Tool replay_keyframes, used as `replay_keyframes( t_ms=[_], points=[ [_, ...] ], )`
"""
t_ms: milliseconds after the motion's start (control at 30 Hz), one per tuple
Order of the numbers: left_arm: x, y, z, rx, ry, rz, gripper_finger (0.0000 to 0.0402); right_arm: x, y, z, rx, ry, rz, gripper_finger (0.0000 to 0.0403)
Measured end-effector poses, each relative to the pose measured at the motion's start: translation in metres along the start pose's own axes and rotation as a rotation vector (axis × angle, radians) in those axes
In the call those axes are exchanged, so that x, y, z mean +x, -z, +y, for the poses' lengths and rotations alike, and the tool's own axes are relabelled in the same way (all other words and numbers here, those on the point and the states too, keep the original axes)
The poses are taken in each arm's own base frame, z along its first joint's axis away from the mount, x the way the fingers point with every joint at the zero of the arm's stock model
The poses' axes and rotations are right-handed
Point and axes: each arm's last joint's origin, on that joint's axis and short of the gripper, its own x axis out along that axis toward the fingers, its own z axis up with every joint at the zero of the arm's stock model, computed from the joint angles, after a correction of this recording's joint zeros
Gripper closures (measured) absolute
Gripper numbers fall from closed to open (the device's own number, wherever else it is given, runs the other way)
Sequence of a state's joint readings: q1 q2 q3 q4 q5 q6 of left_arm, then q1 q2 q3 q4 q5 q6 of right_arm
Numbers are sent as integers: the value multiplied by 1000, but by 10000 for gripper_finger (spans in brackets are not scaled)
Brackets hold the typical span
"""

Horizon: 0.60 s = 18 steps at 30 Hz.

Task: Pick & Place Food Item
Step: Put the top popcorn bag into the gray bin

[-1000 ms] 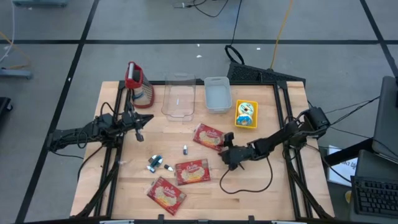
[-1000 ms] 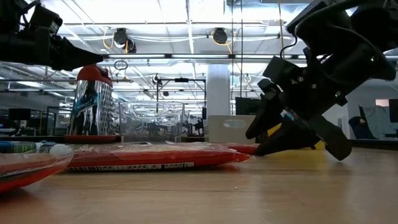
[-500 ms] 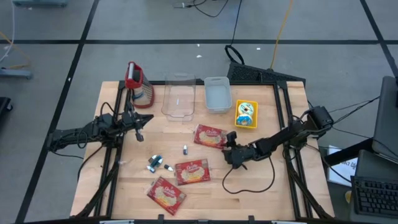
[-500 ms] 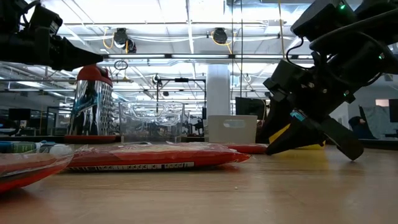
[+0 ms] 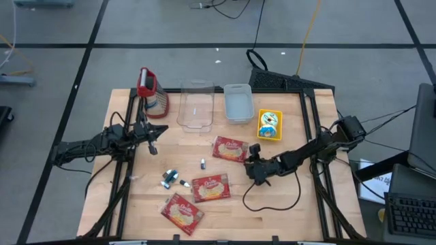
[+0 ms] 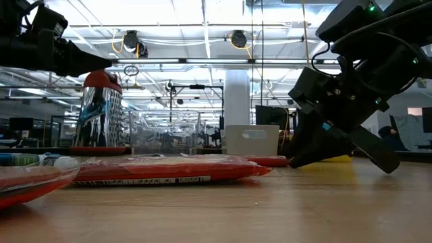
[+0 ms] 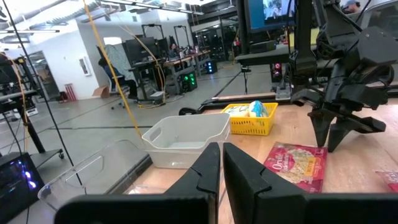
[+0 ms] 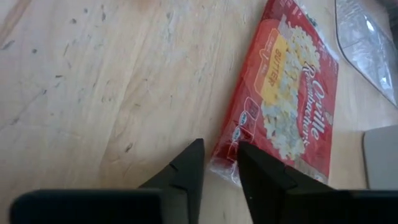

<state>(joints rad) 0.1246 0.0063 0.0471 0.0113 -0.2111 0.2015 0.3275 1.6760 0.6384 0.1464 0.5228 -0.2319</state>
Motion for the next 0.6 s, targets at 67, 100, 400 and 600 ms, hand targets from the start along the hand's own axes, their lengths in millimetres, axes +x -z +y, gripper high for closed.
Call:
replay_keyframes(
  t_ms=[67,100,400,600],
  points=[
    [0,0,0,0,0,0,378,0,0,0,12,-2,1,343],
    [0,0,0,0,0,0,378,1,1,-1,19,-4,3,355],
    [0,0,0,0,0,0,378,3,2,-4,95,-31,5,400],
    [0,0,0,0,0,0,378,-5,-4,-9,137,-32,-58,402]
  ],
)
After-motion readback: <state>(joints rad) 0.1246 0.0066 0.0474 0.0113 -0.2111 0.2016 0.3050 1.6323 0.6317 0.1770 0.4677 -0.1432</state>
